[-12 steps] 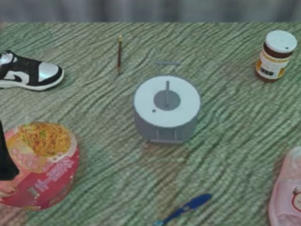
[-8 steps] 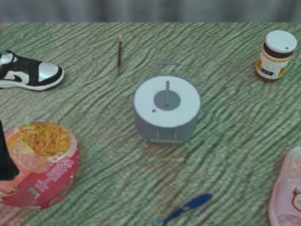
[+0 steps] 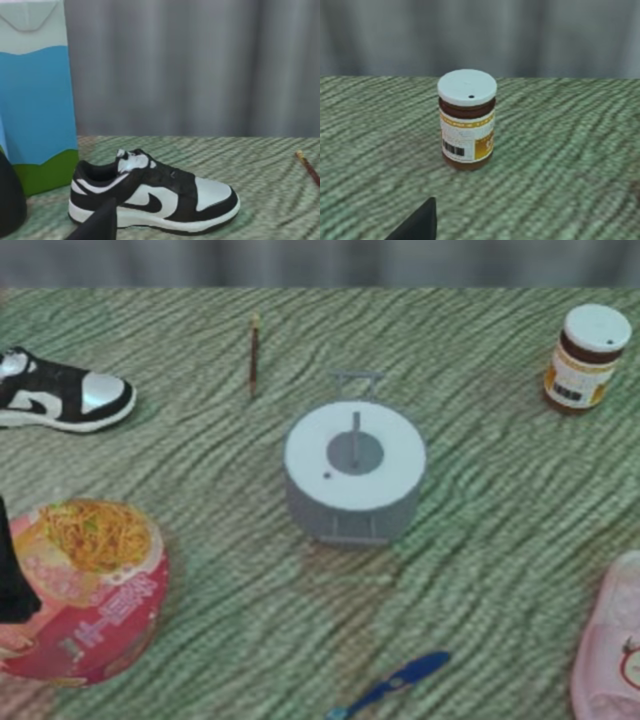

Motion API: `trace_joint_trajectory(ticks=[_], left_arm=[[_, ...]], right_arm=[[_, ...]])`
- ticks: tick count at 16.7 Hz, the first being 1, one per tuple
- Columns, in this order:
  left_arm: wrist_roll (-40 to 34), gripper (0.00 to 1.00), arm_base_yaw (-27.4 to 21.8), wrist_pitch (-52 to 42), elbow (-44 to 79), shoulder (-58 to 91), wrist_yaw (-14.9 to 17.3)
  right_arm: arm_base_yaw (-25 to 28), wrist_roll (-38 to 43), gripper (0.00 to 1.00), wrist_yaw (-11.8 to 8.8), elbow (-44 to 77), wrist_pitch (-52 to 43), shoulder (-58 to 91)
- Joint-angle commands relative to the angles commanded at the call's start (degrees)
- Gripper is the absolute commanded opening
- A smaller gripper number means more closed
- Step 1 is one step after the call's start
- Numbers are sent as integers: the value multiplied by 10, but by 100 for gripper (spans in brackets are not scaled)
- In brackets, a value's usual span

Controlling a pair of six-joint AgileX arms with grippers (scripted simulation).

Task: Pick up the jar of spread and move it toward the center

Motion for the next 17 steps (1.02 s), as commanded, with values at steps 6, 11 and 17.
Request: trace_joint_trajectory(ticks=[6, 11, 17], left_arm=[[0, 100, 0, 0, 0, 0, 0], [0, 100, 0, 0, 0, 0, 0], [0, 100, 0, 0, 0, 0, 0]], right_arm=[[4, -6, 100, 7, 266, -179, 295], [9, -11, 100, 9, 528, -346, 589], [16, -20, 100, 5, 864, -529, 933]])
